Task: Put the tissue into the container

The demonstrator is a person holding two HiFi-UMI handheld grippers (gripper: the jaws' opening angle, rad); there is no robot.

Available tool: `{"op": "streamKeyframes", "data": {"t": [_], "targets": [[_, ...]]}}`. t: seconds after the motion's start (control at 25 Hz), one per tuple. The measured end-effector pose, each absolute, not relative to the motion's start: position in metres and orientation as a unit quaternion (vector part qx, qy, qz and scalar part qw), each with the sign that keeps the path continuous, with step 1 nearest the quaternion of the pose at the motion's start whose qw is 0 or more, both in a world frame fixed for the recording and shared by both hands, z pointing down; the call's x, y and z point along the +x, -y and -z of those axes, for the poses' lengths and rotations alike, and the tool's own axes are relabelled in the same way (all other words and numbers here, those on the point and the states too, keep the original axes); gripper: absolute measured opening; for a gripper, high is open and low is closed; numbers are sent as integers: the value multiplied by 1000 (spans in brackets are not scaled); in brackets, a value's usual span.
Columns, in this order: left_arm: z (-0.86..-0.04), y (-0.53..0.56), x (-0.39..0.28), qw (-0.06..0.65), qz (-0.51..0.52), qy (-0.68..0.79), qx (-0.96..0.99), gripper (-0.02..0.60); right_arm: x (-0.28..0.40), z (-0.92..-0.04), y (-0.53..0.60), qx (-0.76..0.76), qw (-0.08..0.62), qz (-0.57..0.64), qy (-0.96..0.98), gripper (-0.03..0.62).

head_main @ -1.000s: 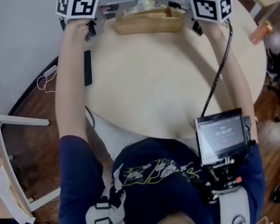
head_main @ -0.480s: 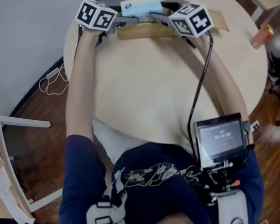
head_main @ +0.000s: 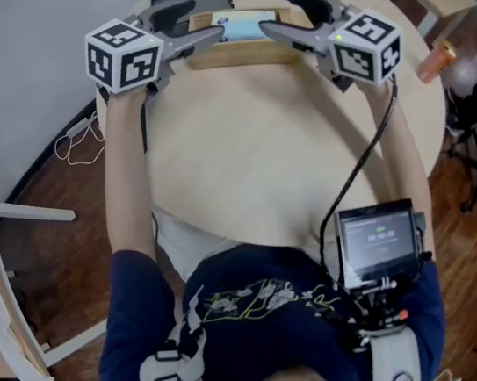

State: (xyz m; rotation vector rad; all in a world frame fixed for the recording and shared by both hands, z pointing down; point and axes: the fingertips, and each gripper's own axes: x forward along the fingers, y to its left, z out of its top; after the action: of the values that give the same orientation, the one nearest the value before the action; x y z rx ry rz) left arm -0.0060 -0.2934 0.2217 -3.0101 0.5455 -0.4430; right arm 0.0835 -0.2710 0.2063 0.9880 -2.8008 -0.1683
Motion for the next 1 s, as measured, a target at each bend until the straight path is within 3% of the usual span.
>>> {"op": "streamKeyframes", "data": {"t": [0.04,0.08,0.12,0.2,0.36,0.52,0.72,1.0], "targets": [[-220,270,0,25,134,-162,-977,249,80,-196,246,298,48,66,951,267],[-223,248,6,16,130,-144,-981,34,78,-192,223,270,13,69,960,123],[-232,226,14,3,128,-126,-984,3,77,-196,204,246,-14,62,967,3],[-256,195,26,-22,122,-106,-987,3,73,-225,178,206,-25,24,978,3],[-299,182,30,-60,93,-142,-984,3,56,-309,157,157,53,-67,984,3],[-330,193,16,-34,127,-215,-968,2,36,-330,153,140,112,-67,982,3],[-323,178,11,-53,94,-160,-981,2,39,-314,165,168,65,-46,983,3],[-322,172,17,-54,85,-148,-984,2,45,-317,167,173,72,-46,981,3]]}}
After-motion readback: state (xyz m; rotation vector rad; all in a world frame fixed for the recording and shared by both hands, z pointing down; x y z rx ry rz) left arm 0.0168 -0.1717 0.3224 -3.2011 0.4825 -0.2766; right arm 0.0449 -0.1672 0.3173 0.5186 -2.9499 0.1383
